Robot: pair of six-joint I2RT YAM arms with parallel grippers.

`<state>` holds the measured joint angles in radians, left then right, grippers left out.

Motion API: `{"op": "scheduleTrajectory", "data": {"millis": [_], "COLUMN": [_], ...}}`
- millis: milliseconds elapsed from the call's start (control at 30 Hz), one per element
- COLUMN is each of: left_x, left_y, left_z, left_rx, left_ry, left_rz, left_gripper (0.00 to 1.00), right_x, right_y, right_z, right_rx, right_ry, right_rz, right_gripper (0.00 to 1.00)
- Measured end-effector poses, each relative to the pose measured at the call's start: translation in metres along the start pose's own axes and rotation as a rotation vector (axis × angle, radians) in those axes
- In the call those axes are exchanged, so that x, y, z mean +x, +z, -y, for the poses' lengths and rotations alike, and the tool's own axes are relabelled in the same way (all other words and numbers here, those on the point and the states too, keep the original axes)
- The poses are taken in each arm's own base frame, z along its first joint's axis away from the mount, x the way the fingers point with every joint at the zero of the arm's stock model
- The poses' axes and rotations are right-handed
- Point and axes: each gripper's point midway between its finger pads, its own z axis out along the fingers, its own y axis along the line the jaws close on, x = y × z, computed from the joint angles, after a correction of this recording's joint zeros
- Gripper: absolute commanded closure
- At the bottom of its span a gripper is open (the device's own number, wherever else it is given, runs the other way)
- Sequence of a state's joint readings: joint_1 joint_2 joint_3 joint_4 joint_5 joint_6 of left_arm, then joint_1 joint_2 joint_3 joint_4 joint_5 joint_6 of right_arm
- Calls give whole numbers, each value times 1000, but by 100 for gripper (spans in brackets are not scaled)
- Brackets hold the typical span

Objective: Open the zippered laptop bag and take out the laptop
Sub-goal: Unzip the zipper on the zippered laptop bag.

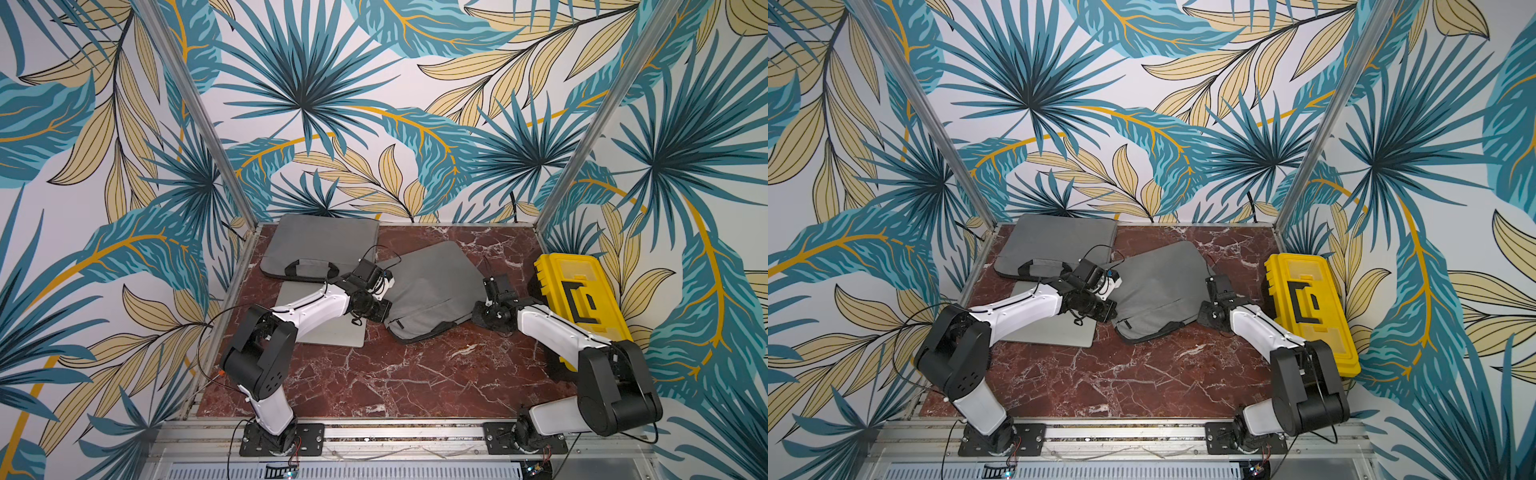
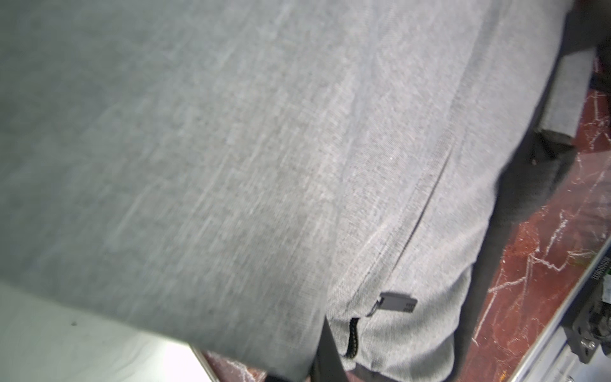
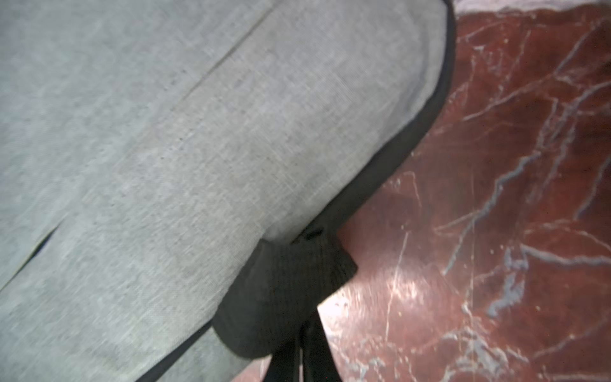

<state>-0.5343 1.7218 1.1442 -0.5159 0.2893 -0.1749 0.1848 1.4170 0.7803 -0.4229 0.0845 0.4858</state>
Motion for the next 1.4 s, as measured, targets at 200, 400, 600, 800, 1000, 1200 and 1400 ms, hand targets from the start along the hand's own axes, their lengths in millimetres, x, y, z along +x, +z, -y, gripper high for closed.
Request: {"op": "scheduleTrajectory", "data": {"millis": [200, 400, 600, 800, 1000, 1200, 1400], "left_x": [-2, -21, -39, -64, -75, -92, -72], "left_y": [6, 7, 13, 26, 41, 34, 11], "left_z": [-17, -25, -27, -34, -38, -53, -50], "left_rx": [-25, -55, -71, -94, -91, -93, -85], "left_ry": [-54, -72, -91, -112, -165, -244, -322], "left_rz": [-6, 21, 41, 62, 69, 152, 180], "left_gripper": [100, 100, 100, 99, 80, 50, 20], "right_x": [16, 30, 41, 52, 58, 62, 63], "right_y": [-15, -26, -30, -28, -21, -15, -12], "right_z": [-5, -2, 2, -1, 0, 5, 5], "right_rx": [-5, -12, -8, -4, -3, 29, 37], "right_ry": [-26, -22, -4, -11, 21, 40, 48], "right_rz": [-9, -8, -15, -33, -32, -49, -55], "right_gripper": [100, 100, 100, 100, 100, 100, 100]}}
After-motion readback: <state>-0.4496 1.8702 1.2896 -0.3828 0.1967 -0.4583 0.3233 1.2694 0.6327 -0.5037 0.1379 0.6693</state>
